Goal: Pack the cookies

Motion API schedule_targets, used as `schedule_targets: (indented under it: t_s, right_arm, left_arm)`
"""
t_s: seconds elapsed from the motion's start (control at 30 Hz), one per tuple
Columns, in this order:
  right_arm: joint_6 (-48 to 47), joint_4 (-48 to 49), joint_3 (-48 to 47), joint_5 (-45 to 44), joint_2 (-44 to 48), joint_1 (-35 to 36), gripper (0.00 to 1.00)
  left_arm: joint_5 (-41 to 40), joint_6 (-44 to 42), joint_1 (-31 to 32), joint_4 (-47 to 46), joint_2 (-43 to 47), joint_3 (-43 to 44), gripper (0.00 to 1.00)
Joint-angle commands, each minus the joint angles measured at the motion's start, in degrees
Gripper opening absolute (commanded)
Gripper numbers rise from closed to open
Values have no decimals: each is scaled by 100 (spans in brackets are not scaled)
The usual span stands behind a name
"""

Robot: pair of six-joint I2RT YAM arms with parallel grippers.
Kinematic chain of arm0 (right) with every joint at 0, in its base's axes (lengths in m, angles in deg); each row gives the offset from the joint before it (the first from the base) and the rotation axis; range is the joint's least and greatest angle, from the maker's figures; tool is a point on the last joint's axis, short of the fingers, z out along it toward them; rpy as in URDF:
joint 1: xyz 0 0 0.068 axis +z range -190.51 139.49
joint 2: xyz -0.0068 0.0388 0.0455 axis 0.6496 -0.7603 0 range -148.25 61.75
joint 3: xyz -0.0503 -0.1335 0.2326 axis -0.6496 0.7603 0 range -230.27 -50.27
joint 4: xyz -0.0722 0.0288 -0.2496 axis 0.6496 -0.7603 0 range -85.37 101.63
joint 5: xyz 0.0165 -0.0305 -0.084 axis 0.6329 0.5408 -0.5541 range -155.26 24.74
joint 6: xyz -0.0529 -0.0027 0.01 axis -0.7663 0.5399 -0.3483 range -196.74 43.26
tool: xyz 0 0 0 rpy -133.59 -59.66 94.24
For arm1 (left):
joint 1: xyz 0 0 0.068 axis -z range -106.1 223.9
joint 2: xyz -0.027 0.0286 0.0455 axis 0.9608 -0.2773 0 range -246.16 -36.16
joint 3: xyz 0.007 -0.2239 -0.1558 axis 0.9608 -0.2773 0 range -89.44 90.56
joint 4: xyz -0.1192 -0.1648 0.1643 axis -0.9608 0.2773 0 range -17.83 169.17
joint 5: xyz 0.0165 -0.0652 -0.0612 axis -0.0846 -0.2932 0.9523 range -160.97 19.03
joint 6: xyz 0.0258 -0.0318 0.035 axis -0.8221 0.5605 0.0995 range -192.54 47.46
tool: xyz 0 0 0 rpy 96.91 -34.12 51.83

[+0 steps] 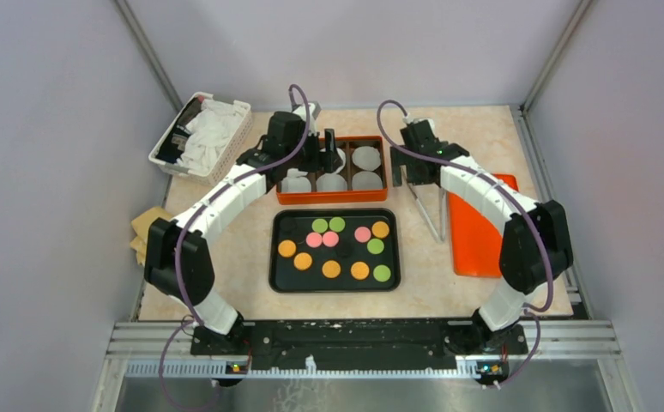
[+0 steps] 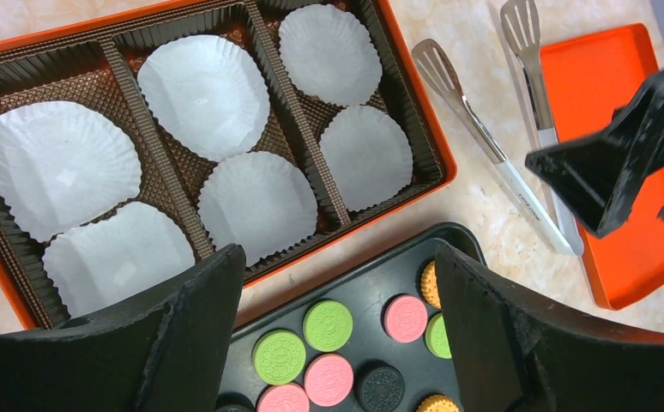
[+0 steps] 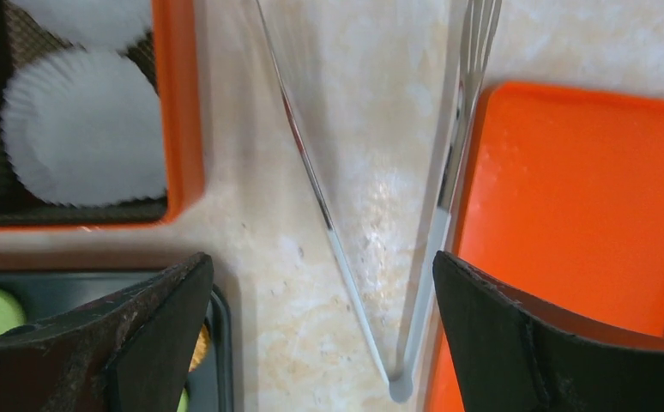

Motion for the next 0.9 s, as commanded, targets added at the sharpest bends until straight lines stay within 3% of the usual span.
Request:
schedule_targets:
  t_s: [0.0,0.23,0.87]
  right_arm:
    - [162,97,636,-76,439,56,99]
    - [439,249,1431,-171,415,17,99]
    - [413,834,1992,381,11,-592,99]
  left_arm:
    - [-61,72,-14,-113,-7,-9,88]
    - [96,137,-14,-193,-102,-127,88]
    - [406,386,-14,-150,-379,-107,88]
